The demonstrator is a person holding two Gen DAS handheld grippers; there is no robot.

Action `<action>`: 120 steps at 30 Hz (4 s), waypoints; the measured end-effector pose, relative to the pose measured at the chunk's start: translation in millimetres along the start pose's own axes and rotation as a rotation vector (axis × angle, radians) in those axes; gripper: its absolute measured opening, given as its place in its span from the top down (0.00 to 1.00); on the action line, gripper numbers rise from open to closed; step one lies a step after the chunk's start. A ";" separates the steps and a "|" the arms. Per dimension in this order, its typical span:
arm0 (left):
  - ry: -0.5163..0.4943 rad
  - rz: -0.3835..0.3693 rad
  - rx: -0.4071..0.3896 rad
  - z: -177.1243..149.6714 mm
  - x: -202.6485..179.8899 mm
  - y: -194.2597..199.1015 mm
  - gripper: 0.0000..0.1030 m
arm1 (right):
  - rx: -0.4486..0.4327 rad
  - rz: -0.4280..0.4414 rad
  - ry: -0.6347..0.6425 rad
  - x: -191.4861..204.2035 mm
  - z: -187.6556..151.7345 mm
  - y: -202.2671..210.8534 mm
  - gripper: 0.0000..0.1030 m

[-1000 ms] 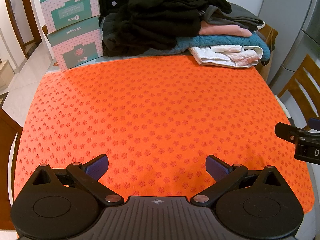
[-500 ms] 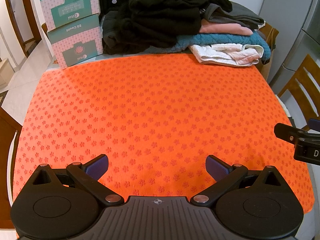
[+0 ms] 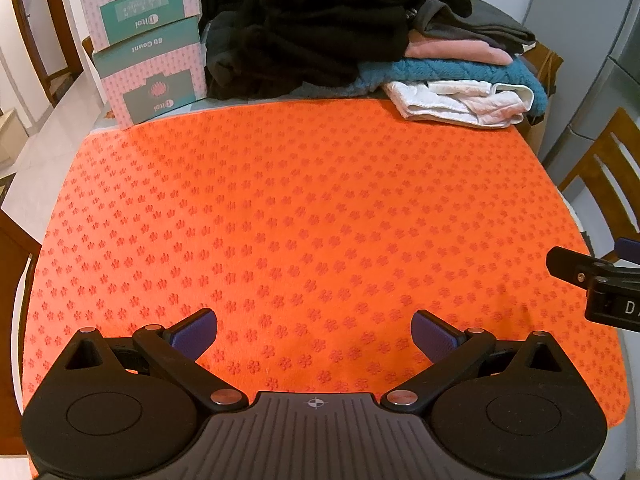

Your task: Fold clothes

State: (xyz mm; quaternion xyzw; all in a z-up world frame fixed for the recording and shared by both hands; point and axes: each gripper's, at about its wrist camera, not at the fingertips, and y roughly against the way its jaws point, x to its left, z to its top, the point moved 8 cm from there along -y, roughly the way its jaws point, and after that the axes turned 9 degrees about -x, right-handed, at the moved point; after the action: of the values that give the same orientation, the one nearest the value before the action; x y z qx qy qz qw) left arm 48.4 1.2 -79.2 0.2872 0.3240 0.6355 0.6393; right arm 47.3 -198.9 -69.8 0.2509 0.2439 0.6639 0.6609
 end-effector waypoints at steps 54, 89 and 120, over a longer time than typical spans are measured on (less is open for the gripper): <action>0.113 0.090 0.102 31.3 58.6 -61.1 0.00 | -0.085 -0.012 0.073 -65.2 301.5 -263.2 0.25; 0.137 0.051 0.046 21.1 54.6 -36.7 0.00 | -0.413 0.077 -0.002 -80.1 297.5 -15.6 0.85; 0.128 0.110 0.066 -25.3 90.6 -7.5 0.00 | -0.098 0.362 0.054 44.8 101.6 18.8 0.85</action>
State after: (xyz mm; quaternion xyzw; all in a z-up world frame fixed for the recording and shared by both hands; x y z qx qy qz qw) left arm 31.8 90.3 -105.3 0.2843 0.3688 0.6757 0.5715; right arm 99.7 -155.1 19.8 0.2401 0.1796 0.7897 0.5353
